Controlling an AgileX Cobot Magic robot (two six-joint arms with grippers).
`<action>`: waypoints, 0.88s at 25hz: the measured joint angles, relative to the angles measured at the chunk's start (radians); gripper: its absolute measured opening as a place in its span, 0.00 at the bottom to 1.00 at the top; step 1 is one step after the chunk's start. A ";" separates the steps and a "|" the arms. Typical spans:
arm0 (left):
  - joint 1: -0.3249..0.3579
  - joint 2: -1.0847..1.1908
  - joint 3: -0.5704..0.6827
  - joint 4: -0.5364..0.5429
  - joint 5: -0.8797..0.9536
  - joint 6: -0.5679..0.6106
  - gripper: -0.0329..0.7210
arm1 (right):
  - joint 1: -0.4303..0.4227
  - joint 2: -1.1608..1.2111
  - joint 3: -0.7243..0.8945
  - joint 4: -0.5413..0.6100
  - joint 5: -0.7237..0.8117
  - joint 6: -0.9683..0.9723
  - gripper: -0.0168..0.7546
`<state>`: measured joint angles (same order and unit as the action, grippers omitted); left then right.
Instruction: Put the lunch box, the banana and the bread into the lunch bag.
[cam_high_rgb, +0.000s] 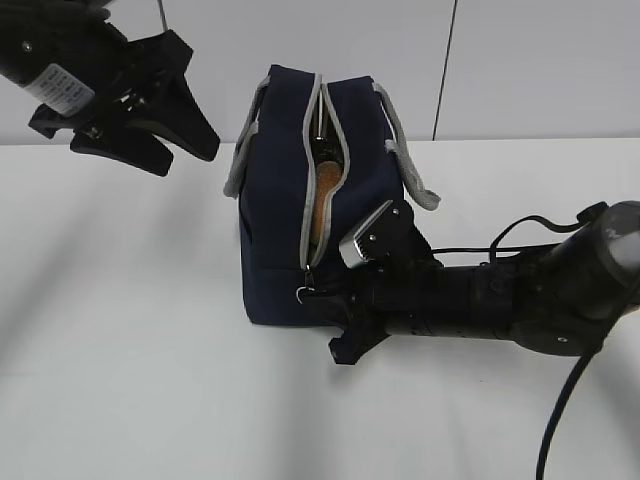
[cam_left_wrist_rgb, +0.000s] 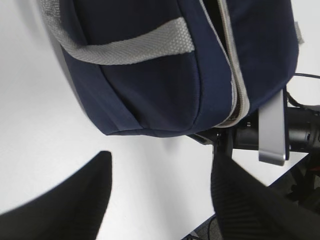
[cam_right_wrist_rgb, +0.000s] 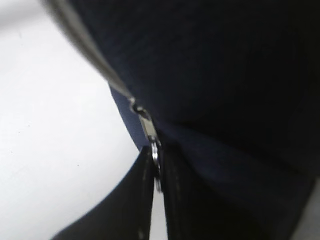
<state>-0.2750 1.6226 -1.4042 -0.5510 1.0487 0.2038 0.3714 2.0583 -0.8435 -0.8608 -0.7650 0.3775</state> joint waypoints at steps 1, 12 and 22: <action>0.000 0.000 0.000 0.000 0.000 0.000 0.62 | 0.000 0.001 0.000 0.000 0.000 0.000 0.08; 0.000 0.000 0.000 0.000 0.000 0.000 0.62 | 0.000 0.009 0.000 0.000 0.011 0.000 0.00; 0.000 0.000 0.000 0.000 0.000 0.000 0.62 | 0.000 -0.017 0.008 -0.027 0.027 0.004 0.00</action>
<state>-0.2750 1.6226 -1.4042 -0.5510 1.0487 0.2038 0.3714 2.0411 -0.8355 -0.8874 -0.7376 0.3817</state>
